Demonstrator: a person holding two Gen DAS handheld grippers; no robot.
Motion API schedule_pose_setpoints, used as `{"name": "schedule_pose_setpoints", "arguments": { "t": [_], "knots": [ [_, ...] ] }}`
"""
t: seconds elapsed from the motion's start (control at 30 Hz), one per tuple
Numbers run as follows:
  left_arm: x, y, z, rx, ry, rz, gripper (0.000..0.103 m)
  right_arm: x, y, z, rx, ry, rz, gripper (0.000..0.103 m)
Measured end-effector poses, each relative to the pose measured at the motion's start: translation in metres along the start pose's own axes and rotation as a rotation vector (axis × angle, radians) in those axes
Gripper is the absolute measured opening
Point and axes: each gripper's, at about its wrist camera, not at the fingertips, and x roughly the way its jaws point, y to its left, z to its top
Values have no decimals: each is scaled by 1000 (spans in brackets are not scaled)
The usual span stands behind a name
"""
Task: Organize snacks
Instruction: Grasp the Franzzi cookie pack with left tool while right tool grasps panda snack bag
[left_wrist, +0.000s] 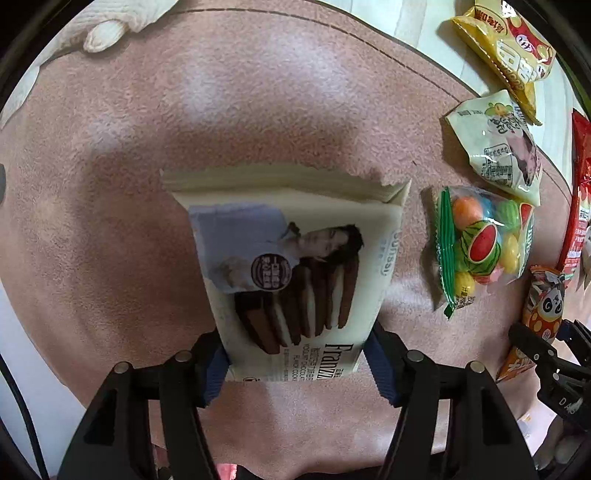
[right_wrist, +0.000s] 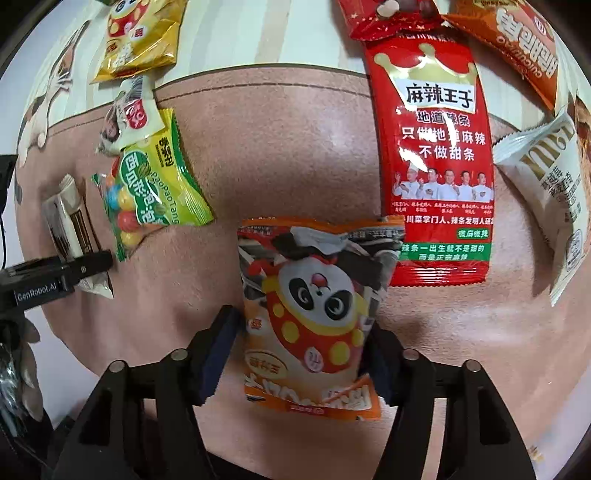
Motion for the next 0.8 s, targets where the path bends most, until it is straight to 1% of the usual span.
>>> {"name": "schedule_pose_setpoints", "arguments": {
  "t": [0.1, 0.13, 0.17, 0.2, 0.27, 0.33, 0.37, 0.47, 0.53, 0.57, 0.63, 0.67, 0.7, 0.77, 0.8],
  "knots": [
    [1, 2, 4, -9, 0, -3, 62, -3, 1, 9, -11, 0, -8, 73],
    [2, 5, 14, -13, 0, -4, 62, -1, 3, 8, -18, -2, -12, 73],
    [-3, 11, 20, -18, -2, -4, 62, 1, 6, 8, -24, -4, -15, 73],
    [-13, 21, 18, -20, -10, -5, 62, 4, 10, 9, -28, -6, -16, 73],
    [-22, 16, 10, -11, -48, 16, 62, 6, 12, 10, -31, -7, -12, 73],
    [-26, 11, 12, 6, -77, 40, 62, 9, 14, 8, -37, 2, -10, 74],
    [-28, 9, 10, 8, -82, 42, 62, 5, 7, 6, -37, 3, -9, 74],
    [-26, 8, 17, -1, -97, 44, 62, -3, -1, 6, -33, 7, -6, 76],
    [-26, 8, 21, -7, -99, 45, 62, 1, -2, 8, -26, 2, -8, 76],
    [-26, 5, 31, -8, -105, 47, 62, 3, -2, 9, -25, -1, -9, 76],
    [-29, 4, 32, -7, -123, 49, 61, 7, -6, 11, -7, -13, -2, 76],
    [-31, 3, 33, -6, -134, 55, 59, 9, -6, 12, -3, -18, -2, 74],
    [-37, 1, 32, -3, -140, 58, 57, 10, -7, 13, 2, -23, -8, 68],
    [-42, -2, 34, 2, -145, 56, 57, 9, -10, 13, 8, -32, -27, 63],
    [-49, -7, 30, 1, -148, 55, 57, 8, -11, 13, 10, -35, -27, 60]
  ]
}}
